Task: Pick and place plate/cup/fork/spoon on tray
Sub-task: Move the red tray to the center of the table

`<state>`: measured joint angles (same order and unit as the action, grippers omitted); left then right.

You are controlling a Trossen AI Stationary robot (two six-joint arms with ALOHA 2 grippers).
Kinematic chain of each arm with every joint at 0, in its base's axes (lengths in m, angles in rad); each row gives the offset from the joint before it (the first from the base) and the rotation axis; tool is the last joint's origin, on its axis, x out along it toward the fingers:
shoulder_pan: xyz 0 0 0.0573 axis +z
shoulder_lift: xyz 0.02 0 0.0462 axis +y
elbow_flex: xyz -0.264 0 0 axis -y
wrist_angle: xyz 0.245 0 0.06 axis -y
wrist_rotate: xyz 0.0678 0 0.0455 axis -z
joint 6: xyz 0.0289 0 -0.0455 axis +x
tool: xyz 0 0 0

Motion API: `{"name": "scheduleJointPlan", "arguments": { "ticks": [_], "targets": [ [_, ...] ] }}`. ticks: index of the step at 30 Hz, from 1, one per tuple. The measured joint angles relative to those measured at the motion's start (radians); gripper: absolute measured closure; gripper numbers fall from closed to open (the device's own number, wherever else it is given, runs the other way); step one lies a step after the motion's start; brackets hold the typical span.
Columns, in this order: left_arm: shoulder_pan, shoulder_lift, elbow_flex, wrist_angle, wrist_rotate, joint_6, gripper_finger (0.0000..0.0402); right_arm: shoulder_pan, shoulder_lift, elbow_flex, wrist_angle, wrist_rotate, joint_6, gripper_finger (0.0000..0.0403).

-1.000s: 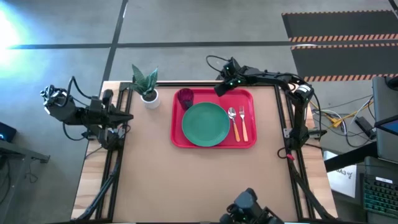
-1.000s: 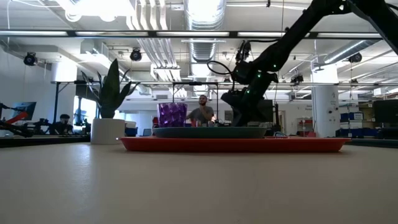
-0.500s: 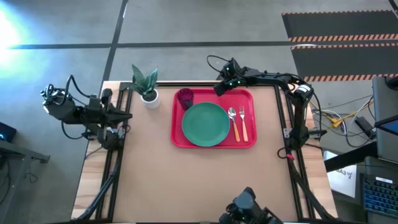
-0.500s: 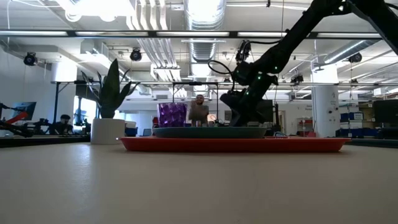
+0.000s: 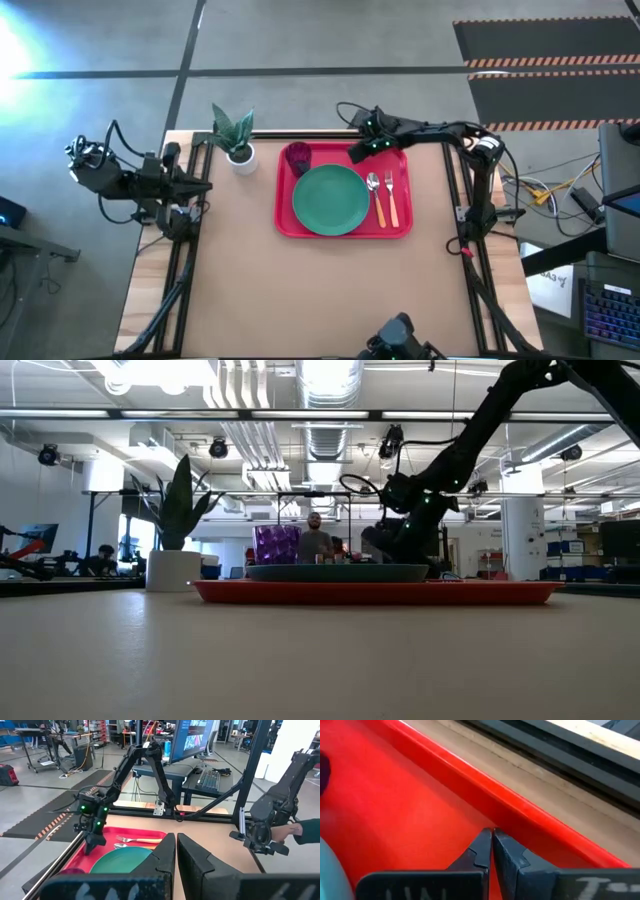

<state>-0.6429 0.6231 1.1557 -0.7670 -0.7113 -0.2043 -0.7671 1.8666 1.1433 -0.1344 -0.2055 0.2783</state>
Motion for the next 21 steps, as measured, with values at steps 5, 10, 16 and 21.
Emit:
{"name": "scheduleJointPlan", "arguments": {
  "ticks": [5,10,16,21],
  "targets": [
    [0.000,0.000,0.000,-0.017,0.000,0.000,0.0402,0.002,-0.008,-0.065,0.143,-0.013,0.067,0.0395],
    [0.000,-0.004,0.000,-0.019,0.001,-0.001,0.0402,0.004,-0.024,-0.012,0.226,-0.090,0.123,0.0395],
    [0.000,-0.004,0.000,-0.029,0.000,0.000,0.0402,0.002,-0.003,0.057,0.208,-0.079,0.115,0.0395],
    [0.000,-0.002,0.000,-0.028,0.001,-0.001,0.0402,-0.004,0.020,0.069,0.217,-0.054,0.120,0.0395]
  ]
}}
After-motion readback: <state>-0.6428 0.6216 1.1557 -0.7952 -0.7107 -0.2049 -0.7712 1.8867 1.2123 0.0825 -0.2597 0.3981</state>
